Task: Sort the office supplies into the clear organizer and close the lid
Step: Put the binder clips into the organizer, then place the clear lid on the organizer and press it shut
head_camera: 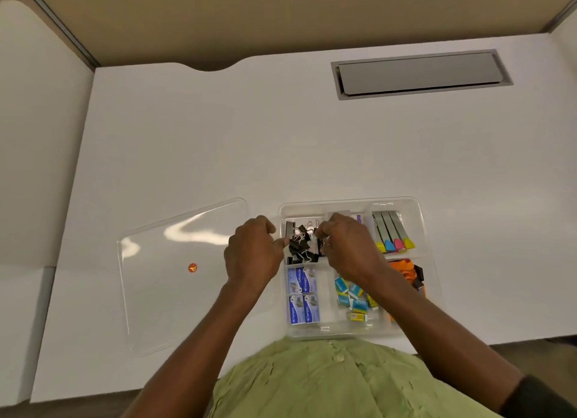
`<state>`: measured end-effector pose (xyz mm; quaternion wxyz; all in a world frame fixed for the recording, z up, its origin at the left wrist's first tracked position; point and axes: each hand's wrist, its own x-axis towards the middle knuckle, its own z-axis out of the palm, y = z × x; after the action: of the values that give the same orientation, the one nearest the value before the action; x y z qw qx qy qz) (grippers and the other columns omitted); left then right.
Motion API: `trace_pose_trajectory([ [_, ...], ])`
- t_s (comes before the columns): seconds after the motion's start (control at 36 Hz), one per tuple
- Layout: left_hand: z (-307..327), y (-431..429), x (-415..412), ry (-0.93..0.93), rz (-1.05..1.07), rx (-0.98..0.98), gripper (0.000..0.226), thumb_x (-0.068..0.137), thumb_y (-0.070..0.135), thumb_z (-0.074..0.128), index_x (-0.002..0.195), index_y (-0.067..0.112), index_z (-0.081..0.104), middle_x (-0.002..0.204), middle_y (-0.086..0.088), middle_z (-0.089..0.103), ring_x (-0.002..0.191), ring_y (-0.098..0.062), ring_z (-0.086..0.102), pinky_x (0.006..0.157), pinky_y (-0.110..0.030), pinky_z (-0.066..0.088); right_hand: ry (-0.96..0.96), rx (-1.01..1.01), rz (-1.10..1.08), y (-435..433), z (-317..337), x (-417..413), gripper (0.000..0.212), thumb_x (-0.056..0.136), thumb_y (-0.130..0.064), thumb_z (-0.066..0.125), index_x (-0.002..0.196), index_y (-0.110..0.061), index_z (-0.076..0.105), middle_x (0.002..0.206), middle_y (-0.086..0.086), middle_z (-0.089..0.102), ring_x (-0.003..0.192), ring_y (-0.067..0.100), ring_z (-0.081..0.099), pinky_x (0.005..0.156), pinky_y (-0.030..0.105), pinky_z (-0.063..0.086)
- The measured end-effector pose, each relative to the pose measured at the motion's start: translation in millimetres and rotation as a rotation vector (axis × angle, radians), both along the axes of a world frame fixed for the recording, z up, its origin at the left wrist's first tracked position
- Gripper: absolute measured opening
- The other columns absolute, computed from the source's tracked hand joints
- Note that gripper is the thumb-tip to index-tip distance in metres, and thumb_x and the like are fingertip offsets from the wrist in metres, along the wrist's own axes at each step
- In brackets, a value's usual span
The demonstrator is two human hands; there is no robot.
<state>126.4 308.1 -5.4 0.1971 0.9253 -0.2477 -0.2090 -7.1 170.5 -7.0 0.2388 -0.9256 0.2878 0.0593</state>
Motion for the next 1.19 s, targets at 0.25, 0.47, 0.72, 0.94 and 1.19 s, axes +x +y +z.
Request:
trace_pose_trajectory([
  [0.25, -7.0, 4.0, -6.6, 0.135, 0.121, -0.017, 0.022, 0.085, 0.042, 0.083, 0.076, 0.032, 0.065, 0.076, 0.013, 0.066, 0.078, -0.015, 0.069, 0.069, -0.028, 0.049, -0.011, -0.033, 0.118, 24.9, -7.4, 14.8, 0.037, 0.085, 0.003, 0.071, 0.12, -0.01, 0.068, 0.105, 0.011, 0.066, 0.09, 0.026, 0.065, 0.073, 0.028, 0.049],
  [0.47, -10.6, 6.6, -6.1, 0.225, 0.147, -0.09, 0.013, 0.09, 0.032, 0.079, 0.081, 0.03, 0.07, 0.084, 0.007, 0.075, 0.081, -0.018, 0.073, 0.084, -0.043, 0.062, -0.077, 0.072, 0.064, 20.0, -7.8, 20.8, 0.04, 0.079, 0.006, 0.075, 0.11, -0.019, 0.072, 0.104, 0.003, 0.065, 0.086, 0.021, 0.064, 0.072, 0.034, 0.056],
  [0.72, -13.0, 11.5, -12.2, 0.216, 0.172, -0.111, 0.014, 0.093, 0.035, 0.076, 0.082, 0.029, 0.07, 0.084, 0.008, 0.075, 0.081, -0.017, 0.073, 0.086, -0.043, 0.062, 0.044, 0.062, 0.153, 20.2, -8.0, 29.1, 0.014, 0.092, -0.004, 0.065, 0.099, -0.014, 0.073, 0.098, 0.008, 0.071, 0.088, 0.022, 0.067, 0.08, 0.031, 0.054],
  [0.94, -8.4, 22.9, -5.5, 0.227, 0.234, -0.15, 0.021, 0.088, 0.046, 0.078, 0.081, 0.027, 0.072, 0.078, 0.01, 0.074, 0.076, -0.013, 0.073, 0.083, -0.039, 0.061, 0.044, 0.085, 0.076, 19.0, -0.5, 35.0, 0.02, 0.088, 0.0, 0.069, 0.101, -0.015, 0.074, 0.104, 0.005, 0.074, 0.093, 0.019, 0.068, 0.083, 0.026, 0.053],
  [1.19, -1.1, 76.7, 17.1, 0.007, 0.509, -0.188, 0.021, 0.09, 0.041, 0.076, 0.08, 0.023, 0.073, 0.079, 0.007, 0.076, 0.084, -0.024, 0.072, 0.082, -0.041, 0.06, -0.161, 0.227, -0.052, 39.7, 43.0, 27.6, 0.013, 0.091, -0.008, 0.07, 0.098, -0.017, 0.077, 0.098, -0.002, 0.075, 0.086, 0.011, 0.068, 0.081, 0.025, 0.055],
])
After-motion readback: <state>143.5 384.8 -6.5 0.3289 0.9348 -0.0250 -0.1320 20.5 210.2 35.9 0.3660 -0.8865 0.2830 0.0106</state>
